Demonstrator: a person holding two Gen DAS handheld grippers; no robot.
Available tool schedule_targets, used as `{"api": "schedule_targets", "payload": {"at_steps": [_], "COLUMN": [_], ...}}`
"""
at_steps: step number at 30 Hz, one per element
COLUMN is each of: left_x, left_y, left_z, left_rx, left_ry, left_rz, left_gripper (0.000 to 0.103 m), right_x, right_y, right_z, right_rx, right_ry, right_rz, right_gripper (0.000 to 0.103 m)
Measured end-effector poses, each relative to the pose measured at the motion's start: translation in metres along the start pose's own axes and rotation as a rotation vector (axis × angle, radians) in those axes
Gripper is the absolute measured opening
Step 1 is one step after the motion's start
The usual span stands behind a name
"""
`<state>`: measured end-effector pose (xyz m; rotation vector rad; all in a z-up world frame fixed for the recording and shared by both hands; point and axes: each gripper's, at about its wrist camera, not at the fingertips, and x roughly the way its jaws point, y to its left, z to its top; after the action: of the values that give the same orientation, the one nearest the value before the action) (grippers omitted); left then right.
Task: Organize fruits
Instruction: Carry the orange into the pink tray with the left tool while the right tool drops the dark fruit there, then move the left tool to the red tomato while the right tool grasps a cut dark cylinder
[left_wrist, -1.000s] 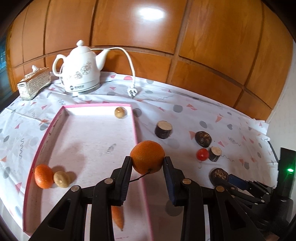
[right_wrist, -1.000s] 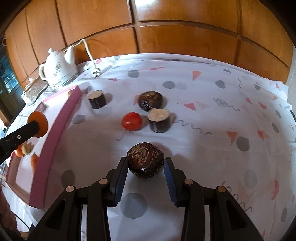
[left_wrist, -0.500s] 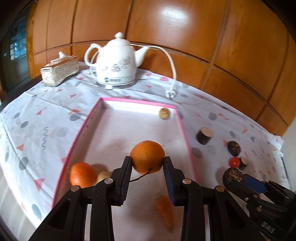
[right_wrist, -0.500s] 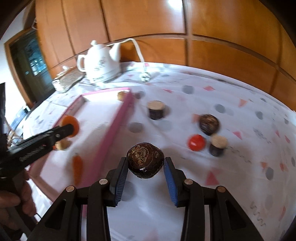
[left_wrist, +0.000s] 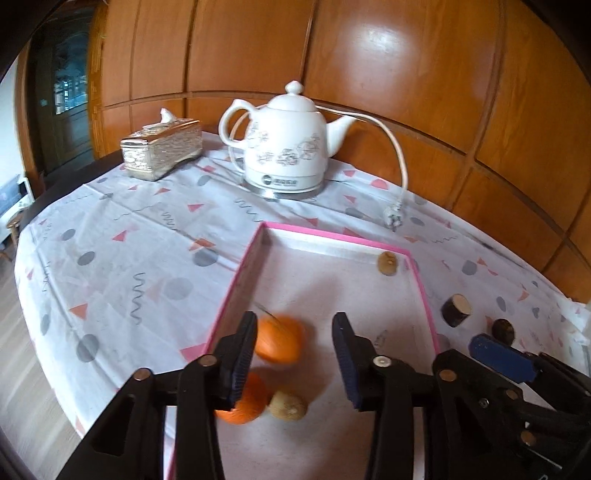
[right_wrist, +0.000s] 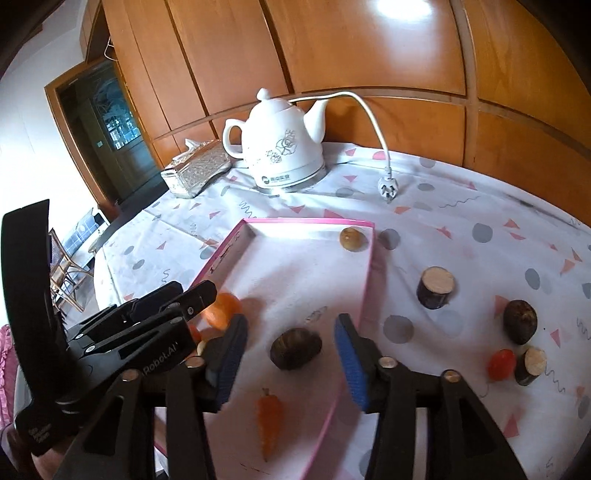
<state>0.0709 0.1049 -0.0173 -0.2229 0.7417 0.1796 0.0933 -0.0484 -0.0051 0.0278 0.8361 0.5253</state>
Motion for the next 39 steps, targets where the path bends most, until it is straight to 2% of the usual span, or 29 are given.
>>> {"api": "schedule_targets", "payload": {"at_steps": [3, 6, 9, 18, 27, 32, 39], "left_x": [-0.001, 0.000, -0.004, -0.015, -0.018, -0.017, -0.015], "left_y": [0.002, 0.001, -0.002, -0.027, -0.072, -0.094, -0.112], "left_z": [-0.004, -0.007, -0.010, -0.016, -0.029, -0.037, -0.045], "left_rx": [-0.008, -0.008, -0.007, 0.043, 0.138, 0.185, 0.215], "left_ry": [0.010, 0.022, 0.010, -0.003, 0.033, 0.050, 0.076], "left_rz": [0.014, 0.002, -0.004, -0.057, -0.161, -0.198, -0.236], "left_gripper": [0.055, 0.055, 0.066, 0.068, 0.068, 0.068, 0.068], "right_x": [0.000, -0.002, -0.006, -0.034, -0.056, -0.061, -0.055], "right_y": [0.000, -0.007, -0.016, -0.063, -0.129, -0.152, -0.170], "right_z": [-0.009, -0.021, -0.031, -0.056, -0.085, -0.094, -0.087], "right_rx": [-0.004, 0.002, 0.021, 0.132, 0.280, 0.324, 0.335], "right_ry": [0.011, 0.017, 0.011, -0.048, -0.035, -0.031, -0.022], "right_rz": [-0.015, -0.054, -0.099, -0.233, -0.377, -0.414, -0.414], "right_gripper": [0.052, 0.052, 0.052, 0.052, 0.052, 0.050, 0.048]}}
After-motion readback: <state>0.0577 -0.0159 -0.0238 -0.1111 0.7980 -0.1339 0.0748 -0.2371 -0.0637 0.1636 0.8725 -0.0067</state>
